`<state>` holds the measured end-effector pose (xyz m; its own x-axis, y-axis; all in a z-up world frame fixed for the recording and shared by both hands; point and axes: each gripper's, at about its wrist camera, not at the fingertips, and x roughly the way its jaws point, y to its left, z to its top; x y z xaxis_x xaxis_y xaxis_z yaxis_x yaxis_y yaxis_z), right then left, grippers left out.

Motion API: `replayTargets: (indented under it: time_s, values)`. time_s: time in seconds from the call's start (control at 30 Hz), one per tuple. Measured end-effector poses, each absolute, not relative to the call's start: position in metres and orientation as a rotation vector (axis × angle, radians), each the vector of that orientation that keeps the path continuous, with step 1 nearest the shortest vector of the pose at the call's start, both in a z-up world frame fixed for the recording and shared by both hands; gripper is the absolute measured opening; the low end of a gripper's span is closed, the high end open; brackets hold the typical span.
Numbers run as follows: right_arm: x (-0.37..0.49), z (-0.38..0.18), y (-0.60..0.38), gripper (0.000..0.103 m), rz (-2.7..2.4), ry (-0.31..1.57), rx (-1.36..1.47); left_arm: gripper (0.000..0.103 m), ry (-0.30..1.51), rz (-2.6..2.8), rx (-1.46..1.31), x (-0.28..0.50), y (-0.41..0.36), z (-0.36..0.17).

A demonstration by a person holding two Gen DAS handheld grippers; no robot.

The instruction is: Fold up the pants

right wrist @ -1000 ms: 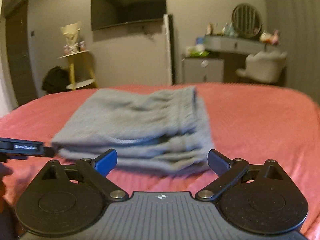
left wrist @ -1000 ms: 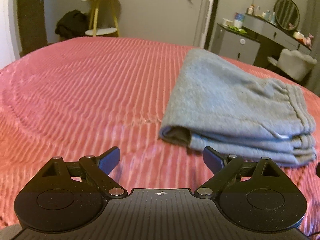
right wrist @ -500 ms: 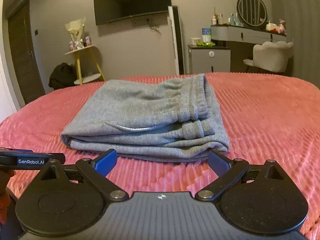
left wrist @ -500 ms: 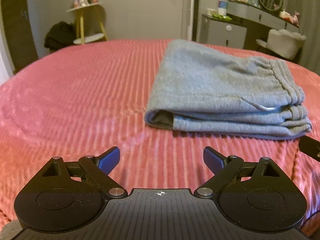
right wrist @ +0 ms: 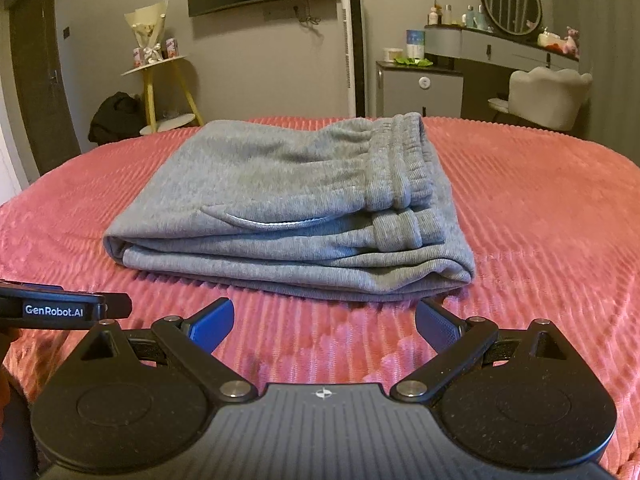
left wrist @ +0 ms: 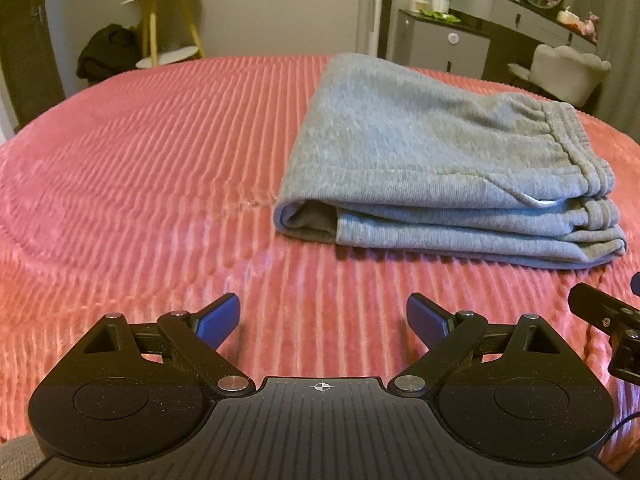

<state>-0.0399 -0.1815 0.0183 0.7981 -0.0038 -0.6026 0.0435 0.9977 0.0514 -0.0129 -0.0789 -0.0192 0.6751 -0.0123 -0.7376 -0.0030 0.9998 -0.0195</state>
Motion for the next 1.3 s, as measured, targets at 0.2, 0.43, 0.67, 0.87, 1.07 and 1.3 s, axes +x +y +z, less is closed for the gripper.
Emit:
replayTargets:
  time_s: [0.2,0.43,0.67,0.87,1.07,1.3]
  values:
    - [-0.039,0.0176,-0.1835,0.097,-0.04,0.655,0.067,0.095,0.845,-0.002,-0.013,-0.0105,-0.0803,-0.0214]
    - [-0.0394,0.0179,-0.1829,0.097,-0.042,0.655,0.058,0.095,0.853,-0.001,-0.009,-0.0103,-0.0812,-0.022]
    - [-0.0402,0.0181,-0.1825,0.097,-0.047,0.654,0.056,0.095,0.854,-0.003,-0.007,-0.0105,-0.0821,-0.0224]
    - [-0.0407,0.0185,-0.1829,0.097,-0.048,0.655,0.054,0.095,0.854,-0.004,-0.008,-0.0102,-0.082,-0.0227]
    - [-0.0405,0.0184,-0.1827,0.097,-0.049,0.657,0.054,0.095,0.855,-0.004,-0.007,-0.0101,-0.0823,-0.0229]
    - [-0.0404,0.0182,-0.1826,0.097,-0.05,0.658,0.052,0.095,0.855,-0.006,-0.009,-0.0104,-0.0817,-0.0232]
